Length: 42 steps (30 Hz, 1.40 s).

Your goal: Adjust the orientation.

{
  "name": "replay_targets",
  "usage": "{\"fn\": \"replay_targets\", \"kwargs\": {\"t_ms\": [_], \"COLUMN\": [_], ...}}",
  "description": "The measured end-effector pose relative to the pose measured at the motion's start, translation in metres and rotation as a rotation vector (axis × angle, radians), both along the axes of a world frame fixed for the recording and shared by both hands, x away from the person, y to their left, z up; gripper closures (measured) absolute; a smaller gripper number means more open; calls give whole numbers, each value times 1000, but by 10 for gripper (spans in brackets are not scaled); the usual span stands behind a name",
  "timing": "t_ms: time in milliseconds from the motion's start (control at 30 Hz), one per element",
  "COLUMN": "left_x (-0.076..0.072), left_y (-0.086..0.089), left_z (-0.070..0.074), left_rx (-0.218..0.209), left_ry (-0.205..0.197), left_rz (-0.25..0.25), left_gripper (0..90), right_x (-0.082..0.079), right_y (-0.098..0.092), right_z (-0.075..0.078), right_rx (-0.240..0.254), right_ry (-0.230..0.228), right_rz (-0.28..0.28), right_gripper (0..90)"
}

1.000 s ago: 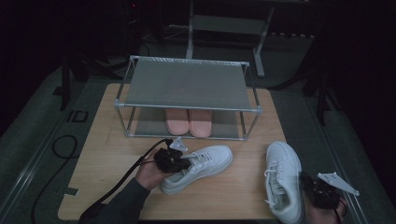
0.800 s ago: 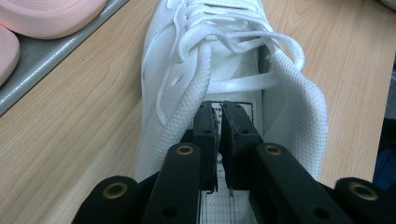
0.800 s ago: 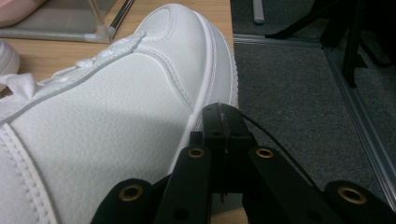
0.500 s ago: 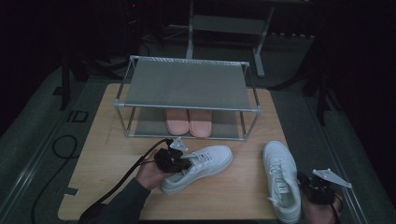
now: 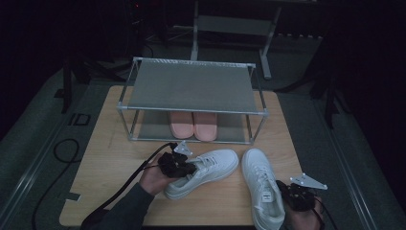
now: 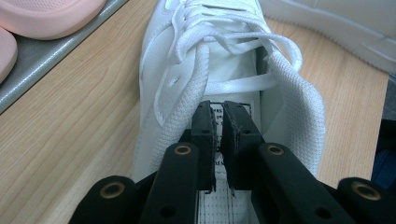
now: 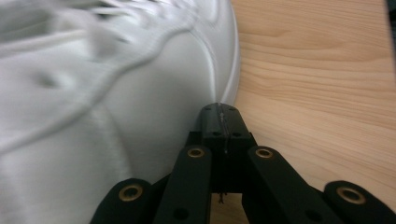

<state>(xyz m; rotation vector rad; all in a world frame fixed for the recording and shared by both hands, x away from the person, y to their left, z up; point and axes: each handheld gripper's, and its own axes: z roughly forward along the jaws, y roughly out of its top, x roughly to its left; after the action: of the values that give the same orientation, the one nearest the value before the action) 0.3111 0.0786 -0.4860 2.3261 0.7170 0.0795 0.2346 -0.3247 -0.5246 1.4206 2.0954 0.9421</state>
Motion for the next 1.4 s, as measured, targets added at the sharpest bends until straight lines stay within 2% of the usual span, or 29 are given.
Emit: {"fn": "replay_targets", "kwargs": {"t_ms": [67, 133, 233, 367, 533, 600, 900, 1000, 1400], "left_x": [0, 0, 0, 1, 3, 5, 12, 18, 30], "left_y": [0, 0, 0, -1, -5, -5, -9, -11, -23], "left_z": [0, 0, 0, -1, -3, -1, -1, -1, -1], "left_rx": [-1, 1, 0, -7, -4, -6, 3, -6, -2], "left_ry": [0, -3, -5, -1, 2, -2, -14, -14, -27], "left_rz": [1, -2, -1, 2, 3, 2, 12, 19, 28], "left_gripper": [832, 832, 833, 847, 859, 864, 875, 877, 875], "right_x": [-2, -4, -8, -12, -15, -19, -25, -26, -25], "right_y": [5, 8, 7, 10, 17, 25, 48, 57, 86], "right_z": [2, 4, 7, 11, 12, 14, 20, 21, 20], "right_rx": [4, -4, 16, 6, 4, -6, 22, 22, 38], "right_ry": [-6, -16, -31, -37, -32, -35, -65, -70, -71], "right_rz": [27, 33, 39, 60, 115, 154, 264, 302, 397], "right_gripper": [900, 900, 900, 900, 900, 900, 900, 900, 900]}}
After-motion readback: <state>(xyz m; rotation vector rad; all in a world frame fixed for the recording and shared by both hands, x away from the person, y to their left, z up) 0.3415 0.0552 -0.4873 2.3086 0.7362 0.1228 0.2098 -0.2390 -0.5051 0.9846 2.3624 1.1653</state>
